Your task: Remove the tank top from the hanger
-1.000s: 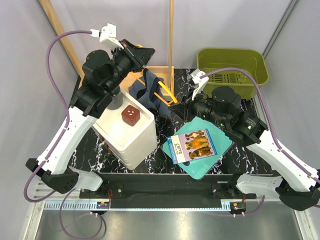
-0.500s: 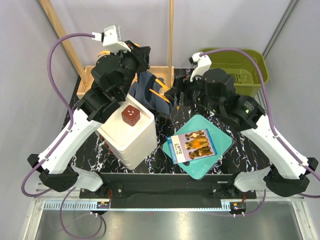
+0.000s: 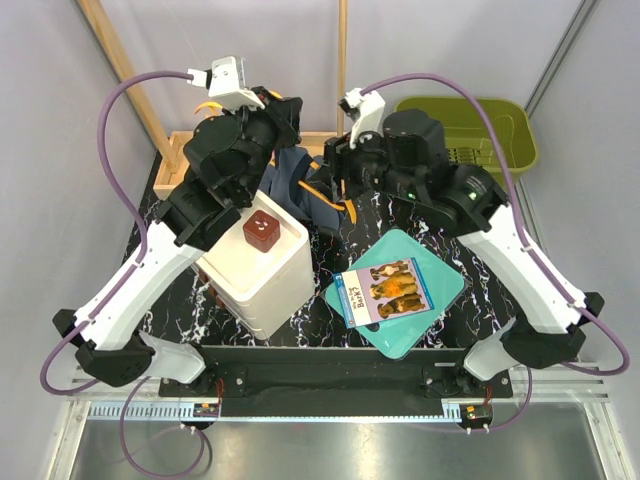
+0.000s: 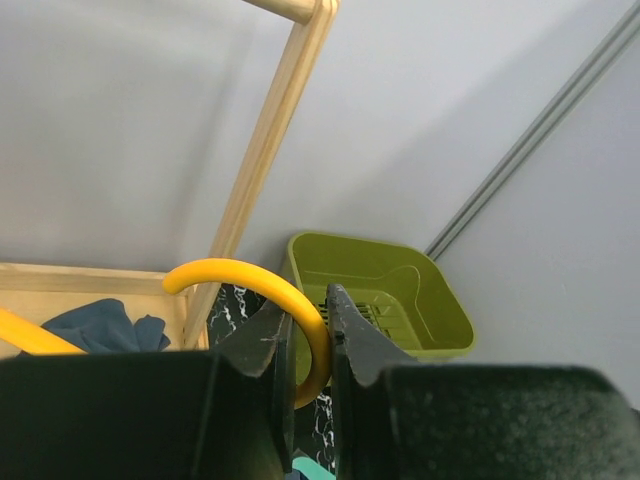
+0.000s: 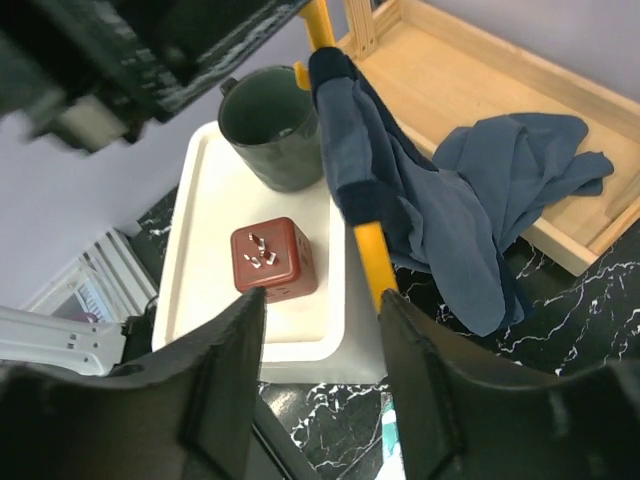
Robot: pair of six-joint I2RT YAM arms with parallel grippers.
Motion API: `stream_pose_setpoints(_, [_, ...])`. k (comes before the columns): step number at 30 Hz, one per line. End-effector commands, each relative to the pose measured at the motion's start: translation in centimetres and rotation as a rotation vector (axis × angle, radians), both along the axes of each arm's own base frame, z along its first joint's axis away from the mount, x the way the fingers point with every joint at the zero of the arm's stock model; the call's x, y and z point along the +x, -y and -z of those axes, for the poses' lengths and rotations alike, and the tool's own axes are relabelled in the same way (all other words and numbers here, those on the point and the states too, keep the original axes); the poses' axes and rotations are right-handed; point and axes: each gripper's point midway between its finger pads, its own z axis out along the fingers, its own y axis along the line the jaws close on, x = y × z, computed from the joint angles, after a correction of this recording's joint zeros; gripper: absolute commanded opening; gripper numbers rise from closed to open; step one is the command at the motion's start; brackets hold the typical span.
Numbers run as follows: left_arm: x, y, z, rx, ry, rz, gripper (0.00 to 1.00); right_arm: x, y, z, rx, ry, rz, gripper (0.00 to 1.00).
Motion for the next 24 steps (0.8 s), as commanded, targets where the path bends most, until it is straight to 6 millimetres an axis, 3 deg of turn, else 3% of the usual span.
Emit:
stream_pose_setpoints(1, [-2.8, -1.1, -3.4, -0.111, 0.081, 0.066, 0.00, 0.5, -0.7, -0.6, -0.023, 0.057, -0.034, 0.53])
stream_pose_setpoints(13, [-3.9, -1.1, -2.0, -0.104, 0.051, 0.111, 0.00, 1.5, -0.9, -0.7, -0.027, 0.082, -0.006, 0.50])
stream_pose_setpoints(24, [-4.0, -0.7, -1.6, -0.098, 0.036, 0.134, 0.00, 1.0, -2.2, -1.0, 0.001, 0.078, -0.066, 0.42])
